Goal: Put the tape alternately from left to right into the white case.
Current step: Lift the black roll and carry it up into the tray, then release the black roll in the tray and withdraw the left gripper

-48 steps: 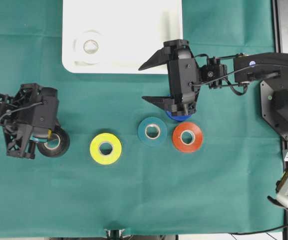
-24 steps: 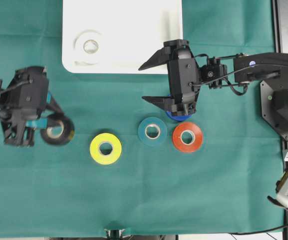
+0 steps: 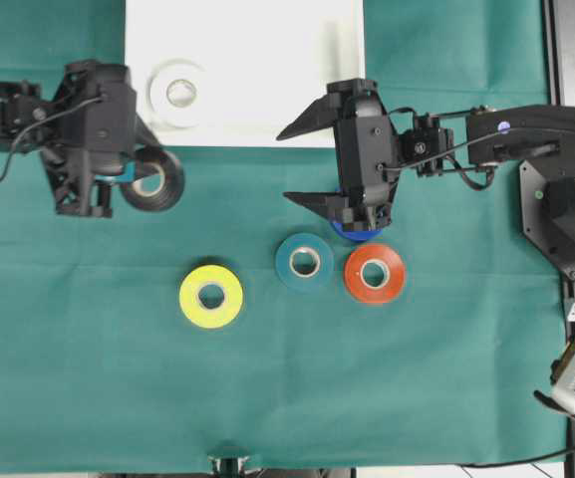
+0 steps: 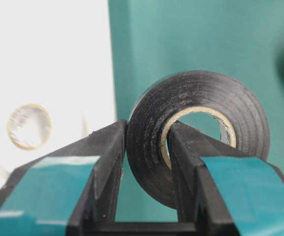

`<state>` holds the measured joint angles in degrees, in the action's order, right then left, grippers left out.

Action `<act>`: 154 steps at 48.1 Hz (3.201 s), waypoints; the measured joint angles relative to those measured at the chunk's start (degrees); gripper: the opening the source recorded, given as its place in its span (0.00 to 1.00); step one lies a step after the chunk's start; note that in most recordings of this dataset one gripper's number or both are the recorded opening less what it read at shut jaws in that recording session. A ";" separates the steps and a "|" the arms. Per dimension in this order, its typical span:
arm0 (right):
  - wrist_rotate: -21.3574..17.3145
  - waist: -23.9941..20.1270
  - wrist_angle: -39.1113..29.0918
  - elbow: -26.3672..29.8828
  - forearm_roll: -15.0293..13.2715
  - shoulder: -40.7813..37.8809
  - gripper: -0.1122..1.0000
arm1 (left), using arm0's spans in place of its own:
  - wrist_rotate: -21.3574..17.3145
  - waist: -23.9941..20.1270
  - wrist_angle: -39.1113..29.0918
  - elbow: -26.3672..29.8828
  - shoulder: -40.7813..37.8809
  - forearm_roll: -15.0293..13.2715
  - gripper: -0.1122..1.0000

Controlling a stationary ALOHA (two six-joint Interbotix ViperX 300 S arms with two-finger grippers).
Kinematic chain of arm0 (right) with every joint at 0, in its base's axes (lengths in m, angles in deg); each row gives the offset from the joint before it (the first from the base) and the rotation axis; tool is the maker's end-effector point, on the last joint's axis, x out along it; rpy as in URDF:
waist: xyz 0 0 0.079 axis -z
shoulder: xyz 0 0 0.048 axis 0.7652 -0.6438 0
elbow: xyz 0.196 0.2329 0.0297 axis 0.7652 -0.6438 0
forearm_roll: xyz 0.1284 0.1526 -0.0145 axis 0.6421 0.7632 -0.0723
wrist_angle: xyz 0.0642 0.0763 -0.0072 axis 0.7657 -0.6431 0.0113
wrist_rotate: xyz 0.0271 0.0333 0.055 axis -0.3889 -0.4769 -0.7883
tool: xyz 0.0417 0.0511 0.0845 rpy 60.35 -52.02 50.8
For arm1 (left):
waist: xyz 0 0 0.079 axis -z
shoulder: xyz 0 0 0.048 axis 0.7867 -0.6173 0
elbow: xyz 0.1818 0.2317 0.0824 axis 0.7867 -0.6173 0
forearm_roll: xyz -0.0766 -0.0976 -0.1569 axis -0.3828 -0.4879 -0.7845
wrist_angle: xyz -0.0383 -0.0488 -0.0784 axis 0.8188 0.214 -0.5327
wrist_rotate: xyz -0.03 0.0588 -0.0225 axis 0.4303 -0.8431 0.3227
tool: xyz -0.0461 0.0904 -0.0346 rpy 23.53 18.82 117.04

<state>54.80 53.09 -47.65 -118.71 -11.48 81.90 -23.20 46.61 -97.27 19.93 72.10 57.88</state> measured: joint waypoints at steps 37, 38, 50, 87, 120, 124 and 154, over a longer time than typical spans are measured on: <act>-0.44 0.09 0.00 0.00 -0.09 -1.32 0.73 | -10.11 -11.60 -0.35 18.54 -17.05 0.00 0.32; -0.44 0.00 0.00 0.09 0.00 -1.23 0.73 | -10.11 -11.60 -0.44 19.07 -17.40 0.00 0.32; -0.44 0.00 0.00 0.00 0.00 -1.23 0.73 | -9.76 -11.60 -3.08 22.32 -20.30 0.00 0.32; -0.53 0.00 0.00 0.00 0.00 -1.23 0.73 | -8.53 -11.87 -3.78 23.03 -20.74 0.00 0.99; -0.53 0.00 0.00 0.00 -0.09 -1.23 0.73 | -8.17 -9.32 -3.96 14.94 -12.04 0.00 0.99; -0.53 0.00 0.00 0.00 0.00 -1.23 0.73 | -7.82 -7.91 -3.87 12.74 -10.20 0.00 0.99; -0.53 0.00 0.00 0.09 0.00 -1.23 0.73 | 2.20 -0.44 -2.37 1.76 0.26 0.00 0.99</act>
<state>54.28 53.09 -47.65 -118.62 -11.48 80.67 -21.00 46.17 -99.65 21.68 72.37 57.88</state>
